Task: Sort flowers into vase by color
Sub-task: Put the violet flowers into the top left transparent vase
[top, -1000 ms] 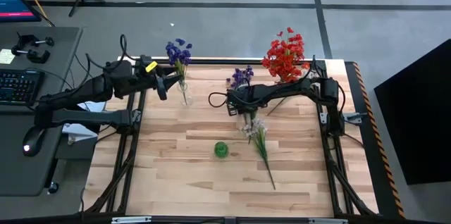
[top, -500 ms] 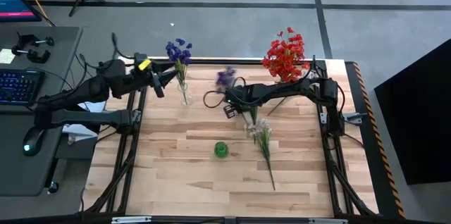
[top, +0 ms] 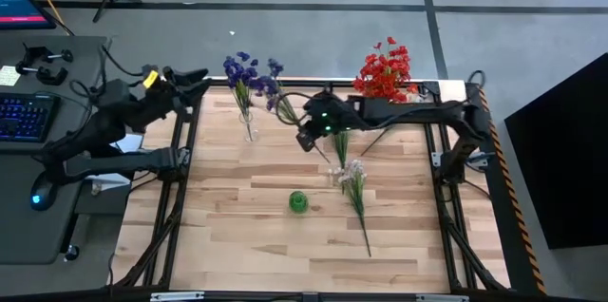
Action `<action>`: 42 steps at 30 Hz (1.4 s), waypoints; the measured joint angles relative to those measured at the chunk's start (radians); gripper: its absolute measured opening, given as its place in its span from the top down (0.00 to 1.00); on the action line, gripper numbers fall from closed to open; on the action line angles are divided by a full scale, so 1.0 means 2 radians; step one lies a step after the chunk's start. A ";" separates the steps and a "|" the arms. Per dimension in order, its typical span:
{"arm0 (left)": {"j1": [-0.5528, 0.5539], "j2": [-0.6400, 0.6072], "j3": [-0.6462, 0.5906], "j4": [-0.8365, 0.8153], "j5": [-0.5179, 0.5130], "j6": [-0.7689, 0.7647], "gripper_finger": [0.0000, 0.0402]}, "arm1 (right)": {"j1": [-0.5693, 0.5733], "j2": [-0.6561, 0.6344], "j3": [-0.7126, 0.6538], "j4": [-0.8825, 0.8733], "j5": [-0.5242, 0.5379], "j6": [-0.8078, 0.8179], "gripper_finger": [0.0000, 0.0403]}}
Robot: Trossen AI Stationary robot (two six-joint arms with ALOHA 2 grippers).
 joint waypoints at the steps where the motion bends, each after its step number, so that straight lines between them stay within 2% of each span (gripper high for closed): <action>1: 0.000 -0.004 0.000 0.001 -0.001 0.000 0.51 | 0.000 -0.012 -0.005 -0.007 0.006 -0.007 1.00; 4: 0.000 -0.016 0.000 0.012 -0.017 0.000 0.51 | -0.003 -0.056 -0.020 0.002 0.023 -0.018 1.00; 6: 0.000 -0.022 0.000 0.024 -0.029 0.001 0.51 | -0.007 -0.085 -0.035 0.046 0.033 -0.022 1.00; 9: 0.000 -0.025 0.000 0.031 -0.039 0.008 0.51 | -0.008 -0.107 -0.070 0.174 0.036 -0.030 1.00; 12: 0.000 -0.025 0.000 0.037 -0.037 0.020 0.51 | -0.003 -0.108 -0.116 0.364 0.026 -0.039 1.00; 14: 0.000 -0.025 0.000 0.040 -0.037 0.023 0.51 | 0.001 -0.094 -0.147 0.502 0.029 -0.034 1.00; 18: 0.000 -0.028 0.000 0.039 -0.030 0.017 0.51 | 0.013 -0.033 -0.195 0.736 0.072 -0.038 1.00; 22: 0.000 -0.029 0.000 0.042 -0.009 0.013 0.51 | 0.025 0.042 -0.204 0.929 0.087 -0.059 1.00; 24: 0.000 -0.028 0.000 0.041 -0.007 0.013 0.51 | 0.027 0.085 -0.195 0.993 0.090 -0.061 1.00; 28: 0.000 -0.028 0.000 0.030 -0.007 -0.004 0.51 | 0.022 0.155 -0.158 1.022 0.126 -0.077 1.00; 34: 0.000 -0.028 0.000 0.002 -0.004 -0.013 0.51 | 0.008 0.240 -0.057 1.005 0.126 -0.140 1.00; 38: 0.000 -0.030 0.000 0.000 0.019 -0.013 0.51 | 0.002 0.277 0.008 0.958 0.119 -0.158 1.00; 42: 0.000 -0.035 0.000 0.003 0.020 -0.013 0.51 | 0.002 0.308 0.054 0.914 0.130 -0.192 1.00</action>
